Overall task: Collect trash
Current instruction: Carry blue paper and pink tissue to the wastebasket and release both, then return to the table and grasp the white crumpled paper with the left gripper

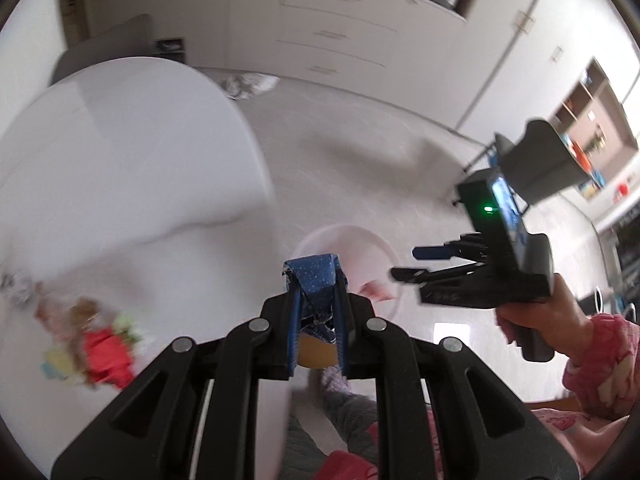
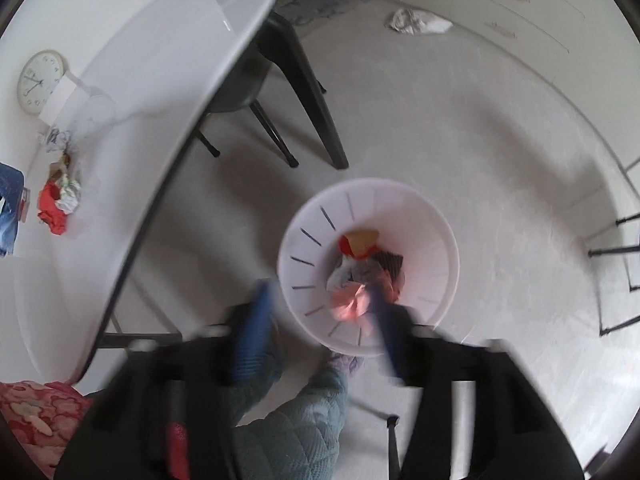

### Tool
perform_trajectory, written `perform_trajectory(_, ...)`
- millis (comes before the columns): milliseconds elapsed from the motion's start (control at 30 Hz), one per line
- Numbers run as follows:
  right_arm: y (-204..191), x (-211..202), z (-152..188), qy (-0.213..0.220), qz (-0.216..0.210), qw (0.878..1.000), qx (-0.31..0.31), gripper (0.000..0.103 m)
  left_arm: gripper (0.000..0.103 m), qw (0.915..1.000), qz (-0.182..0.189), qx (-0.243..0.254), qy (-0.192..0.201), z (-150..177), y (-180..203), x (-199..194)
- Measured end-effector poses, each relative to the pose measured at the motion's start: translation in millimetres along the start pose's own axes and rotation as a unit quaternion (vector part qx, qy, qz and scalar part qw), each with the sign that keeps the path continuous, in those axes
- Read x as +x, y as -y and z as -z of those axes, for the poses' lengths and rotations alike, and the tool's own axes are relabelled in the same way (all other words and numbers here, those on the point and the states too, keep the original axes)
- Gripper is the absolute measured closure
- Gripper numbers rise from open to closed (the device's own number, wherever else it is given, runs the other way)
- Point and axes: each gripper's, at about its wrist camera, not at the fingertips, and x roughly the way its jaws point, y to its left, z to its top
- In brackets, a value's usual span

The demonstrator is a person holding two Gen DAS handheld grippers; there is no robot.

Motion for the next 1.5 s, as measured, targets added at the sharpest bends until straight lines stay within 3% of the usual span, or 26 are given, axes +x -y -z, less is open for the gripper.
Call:
perform_trajectory(133,26.0,-17.6,9.0,0.022,0.015,0.999,0.031,0.015,0.089,0.9996,0.014,0.010,-0.020,-13.9,24.3,24.8)
perform_trajectory(367,54.6,-57.2,17.1,0.060,0.022,0.995,0.071,0.007,0.085,0.9980,0.032,0.016,-0.051,-29.2,59.9,59.7)
perform_trajectory(400,58.4,-63.1,17.2,0.066,0.022,0.995,0.074,0.007,0.066,0.9977,0.034,0.015,-0.056,-30.2,62.7,62.8)
perform_trajectory(433,60.7,-67.0,17.7,0.070,0.020,0.994,0.077,0.007,0.039,0.9977,0.032,0.013,-0.057,-29.6,63.7,64.8)
perform_trajectory(500,63.1,-74.3,17.9,0.078,0.017,0.994,0.080,0.007,0.024,0.9987,0.023,0.013,-0.044,-31.5,72.4,64.6)
perform_trajectory(600,64.4,-78.5,17.2,0.087,0.016,0.993,0.080,0.007,0.014,0.9985,0.026,0.024,-0.042,-30.9,80.0,60.7)
perform_trajectory(1200,63.9,-84.2,19.9,0.092,0.016,0.992,0.088,0.007,0.013,0.9995,0.022,0.019,-0.005,-31.4,66.2,28.7)
perform_trajectory(1367,47.8,-92.8,15.1,0.100,0.016,0.992,0.072,0.007,0.013,0.9998,-0.010,0.005,0.017,-30.8,47.3,3.2)
perform_trajectory(1500,12.5,-105.1,-1.4,0.117,-0.003,0.993,0.028,0.007,0.011,0.9970,-0.055,-0.031,0.045,-16.8,11.8,-32.6)
